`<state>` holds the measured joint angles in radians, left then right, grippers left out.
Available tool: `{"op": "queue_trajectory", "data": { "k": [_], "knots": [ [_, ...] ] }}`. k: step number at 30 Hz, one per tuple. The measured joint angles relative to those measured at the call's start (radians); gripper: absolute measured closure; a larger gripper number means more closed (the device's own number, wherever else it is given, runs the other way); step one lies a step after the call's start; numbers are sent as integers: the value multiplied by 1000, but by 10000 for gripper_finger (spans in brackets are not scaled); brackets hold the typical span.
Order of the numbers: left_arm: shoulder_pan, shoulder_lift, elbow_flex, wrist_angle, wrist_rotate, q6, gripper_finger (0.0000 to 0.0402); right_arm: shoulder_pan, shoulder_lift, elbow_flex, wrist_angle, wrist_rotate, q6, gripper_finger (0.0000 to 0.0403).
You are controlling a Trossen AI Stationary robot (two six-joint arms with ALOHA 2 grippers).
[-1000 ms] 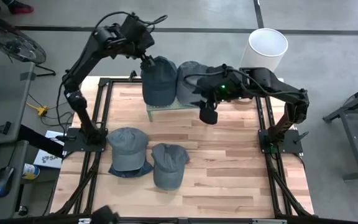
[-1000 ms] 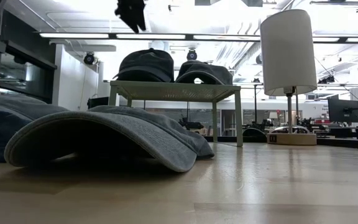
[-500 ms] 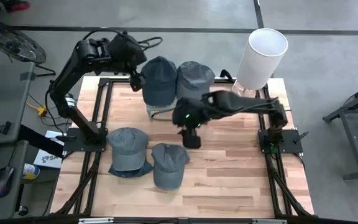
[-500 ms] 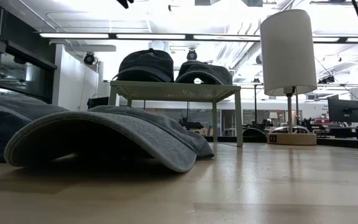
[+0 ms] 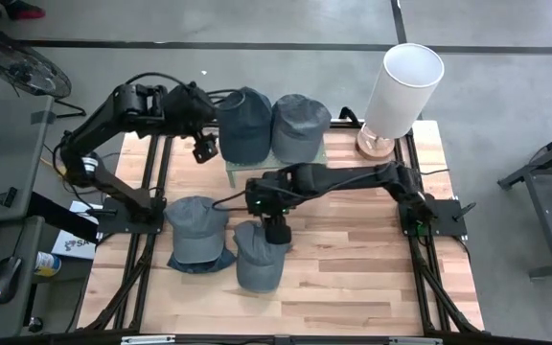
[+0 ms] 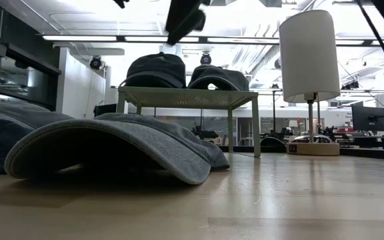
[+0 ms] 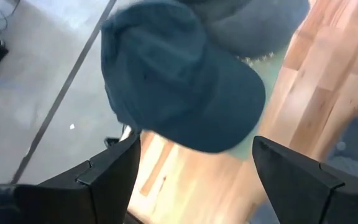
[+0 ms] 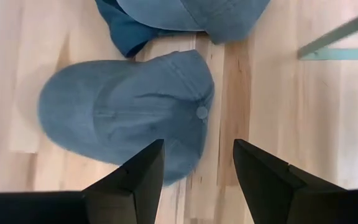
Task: Pick & Place hat
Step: Stack the right gray cap on the gray cap on the shelf
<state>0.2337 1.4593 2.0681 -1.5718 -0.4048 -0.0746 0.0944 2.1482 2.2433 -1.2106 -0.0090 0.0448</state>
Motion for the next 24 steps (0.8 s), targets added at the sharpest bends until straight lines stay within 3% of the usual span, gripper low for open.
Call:
{"op": "queue_trajectory", "data": {
  "k": [6, 14, 20, 24],
  "knots": [
    [-74, -108, -145, 0, -29, -156, 97, 0, 99, 0, 27, -53, -43, 220],
    [-225, -219, -284, 1, -99, -412, 97, 0, 215, 0, 69, -48, -84, 220],
    [-323, -243, -358, 1, -157, -521, 97, 0, 259, 0, 144, 68, -81, 220],
    [-355, -243, -380, 1, -166, -544, 97, -3, 261, 0, 144, 71, -80, 219]
  ]
}}
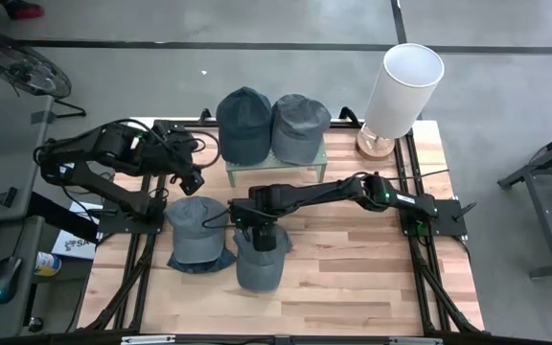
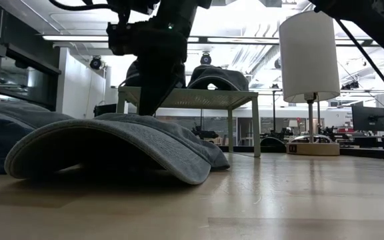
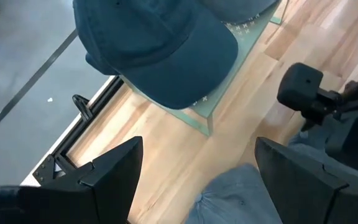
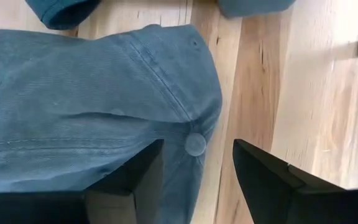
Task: Pick & Place hat
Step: Stack the right gray cap on the gray cap on the shelf
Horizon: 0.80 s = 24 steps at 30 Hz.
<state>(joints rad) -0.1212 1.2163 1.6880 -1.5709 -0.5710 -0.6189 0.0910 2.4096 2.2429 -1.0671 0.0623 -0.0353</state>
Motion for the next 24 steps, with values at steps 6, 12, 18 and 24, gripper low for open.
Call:
{"op": "queue_trajectory", "data": {
  "k": [6, 12, 18, 24],
  "knots": [
    [0, 0, -15, 0, -18, -15, 97, 1, 3, 0, 5, -6, -13, 219],
    [0, 0, -15, 0, -26, -13, 97, -3, 40, 0, 7, -8, -17, 220],
    [1, -3, -15, 0, -39, -12, 97, -13, 56, 0, -13, -20, -16, 220],
    [3, -4, -15, 0, -43, -11, 97, -19, 78, 0, 9, -36, -25, 220]
  ]
}}
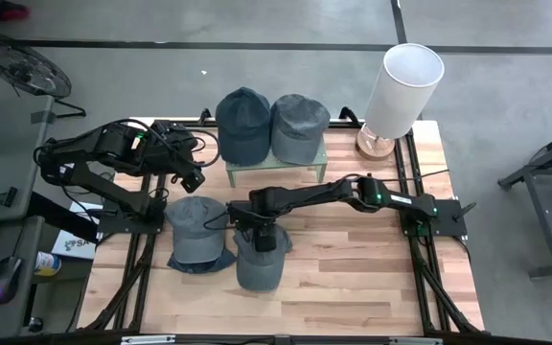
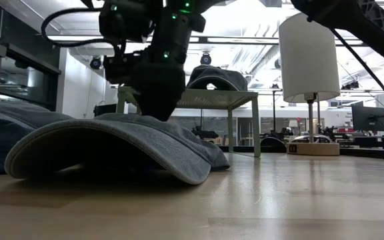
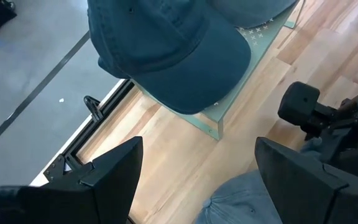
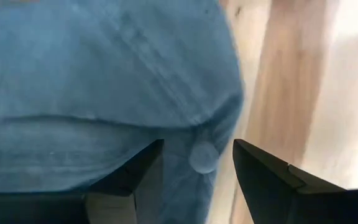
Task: Pick & Place hat
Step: Stack the right gray cap on the gray cap on the shelf
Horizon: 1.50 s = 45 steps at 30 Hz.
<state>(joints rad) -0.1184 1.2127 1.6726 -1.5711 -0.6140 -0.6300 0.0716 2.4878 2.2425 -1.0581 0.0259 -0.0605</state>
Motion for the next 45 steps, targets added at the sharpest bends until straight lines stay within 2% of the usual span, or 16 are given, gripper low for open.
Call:
{"op": "queue_trajectory", "data": {
  "k": [8, 11, 23, 31, 45],
  "knots": [
    [0, 0, 1, 0, -9, 0, 97, 0, 29, 0, 5, -12, 0, 221],
    [0, 0, 1, 0, -10, 0, 97, 0, 29, 0, 8, -10, 0, 235],
    [0, 0, 1, 0, -9, 0, 97, 0, 28, 0, -15, -2, 8, 385],
    [0, 0, 1, 0, -9, -3, 97, 9, -32, 0, -130, 3, 18, 386],
    [0, 0, 1, 11, -3, -18, 97, 17, -384, 0, -274, 92, 59, 387]
  ]
}}
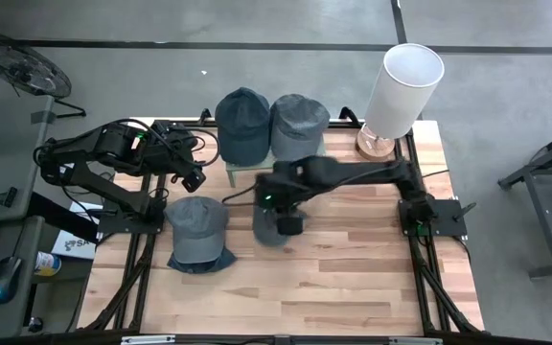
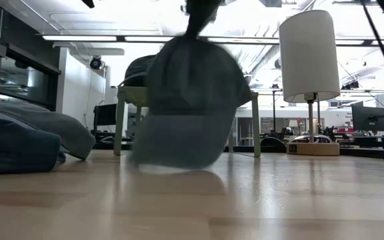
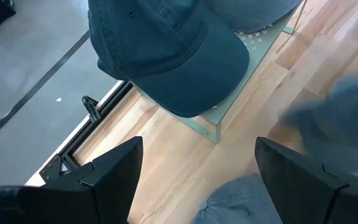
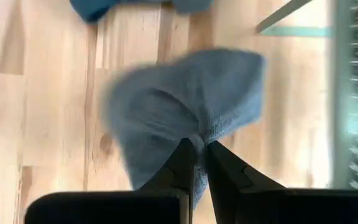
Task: Pick & Place hat
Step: Stack the right gray cap on the gray cap on the shelf
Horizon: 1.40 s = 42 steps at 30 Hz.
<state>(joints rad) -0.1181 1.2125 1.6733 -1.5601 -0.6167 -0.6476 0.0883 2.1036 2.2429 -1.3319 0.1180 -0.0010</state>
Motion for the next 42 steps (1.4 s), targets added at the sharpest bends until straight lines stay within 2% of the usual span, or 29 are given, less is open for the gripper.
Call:
{"op": "queue_trajectory", "data": {
  "k": [9, 17, 20, 29, 42],
  "knots": [
    [0, 0, 0, 52, -19, -5, 97, 1, -234, 0, -28, 22, -11, 387],
    [0, 0, 1, 105, -56, 10, 97, -17, -388, 0, -2, 190, -98, 387],
    [0, 0, 1, 123, -56, 36, 97, -43, -426, 0, 51, 199, -181, 387],
    [0, 0, 1, 180, -48, 76, 97, -186, -459, 0, 119, 41, -402, 387],
    [0, 1, 1, 177, -47, 67, 97, -382, -464, 0, 123, -302, -642, 387]
  ]
}}
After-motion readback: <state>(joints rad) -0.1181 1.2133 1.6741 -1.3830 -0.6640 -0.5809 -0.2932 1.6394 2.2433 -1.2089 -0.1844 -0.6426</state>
